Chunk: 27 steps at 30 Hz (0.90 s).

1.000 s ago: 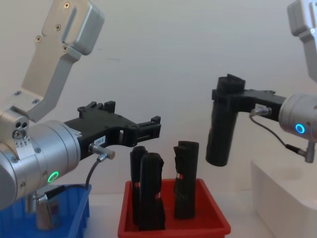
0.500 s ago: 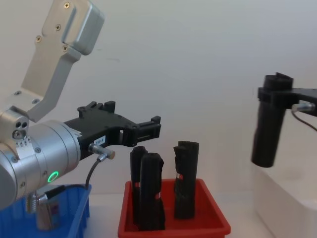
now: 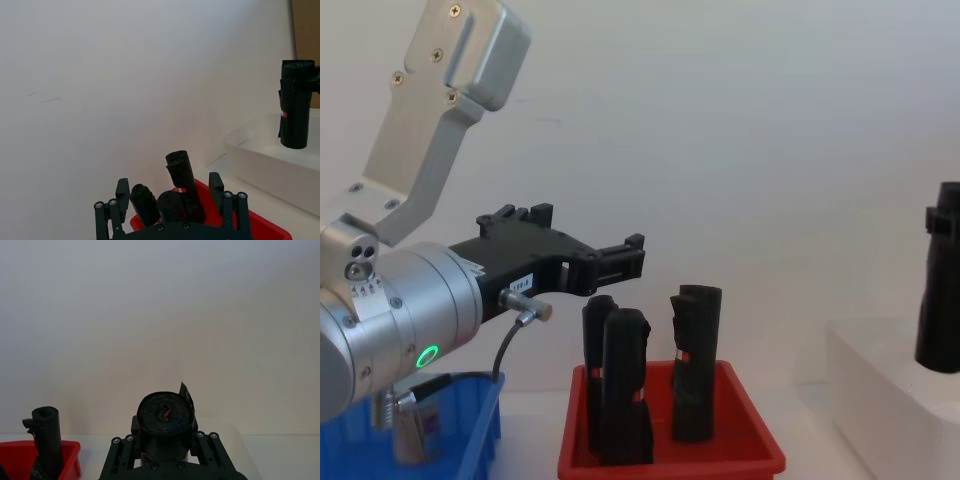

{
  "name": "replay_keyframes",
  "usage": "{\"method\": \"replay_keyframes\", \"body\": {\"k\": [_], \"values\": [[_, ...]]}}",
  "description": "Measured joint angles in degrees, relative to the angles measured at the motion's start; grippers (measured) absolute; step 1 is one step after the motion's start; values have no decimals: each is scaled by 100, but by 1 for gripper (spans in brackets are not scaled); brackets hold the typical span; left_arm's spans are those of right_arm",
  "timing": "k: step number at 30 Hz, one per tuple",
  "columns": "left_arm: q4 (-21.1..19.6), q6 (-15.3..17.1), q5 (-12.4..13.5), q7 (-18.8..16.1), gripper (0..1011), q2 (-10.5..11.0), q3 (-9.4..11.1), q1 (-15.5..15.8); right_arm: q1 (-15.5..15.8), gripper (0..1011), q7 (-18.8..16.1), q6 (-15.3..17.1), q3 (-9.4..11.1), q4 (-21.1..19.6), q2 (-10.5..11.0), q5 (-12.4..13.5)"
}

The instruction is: Pick the cotton swabs from the blue box and place them into the white box.

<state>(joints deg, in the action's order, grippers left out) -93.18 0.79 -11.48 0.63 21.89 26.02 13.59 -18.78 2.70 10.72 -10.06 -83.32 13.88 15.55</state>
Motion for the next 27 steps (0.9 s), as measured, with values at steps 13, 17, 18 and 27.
{"method": "replay_keyframes", "body": {"k": [13,17,18,27], "values": [[0,0,0,0,1004,0,0,0,158,499,-115,118,111,104,122,93],[0,0,0,0,1004,0,0,0,166,538,-233,17,126,220,130,116],[0,0,0,0,1004,0,0,0,166,538,-233,17,126,220,130,116],[0,0,0,0,1004,0,0,0,138,808,-429,-182,132,442,118,146]]}}
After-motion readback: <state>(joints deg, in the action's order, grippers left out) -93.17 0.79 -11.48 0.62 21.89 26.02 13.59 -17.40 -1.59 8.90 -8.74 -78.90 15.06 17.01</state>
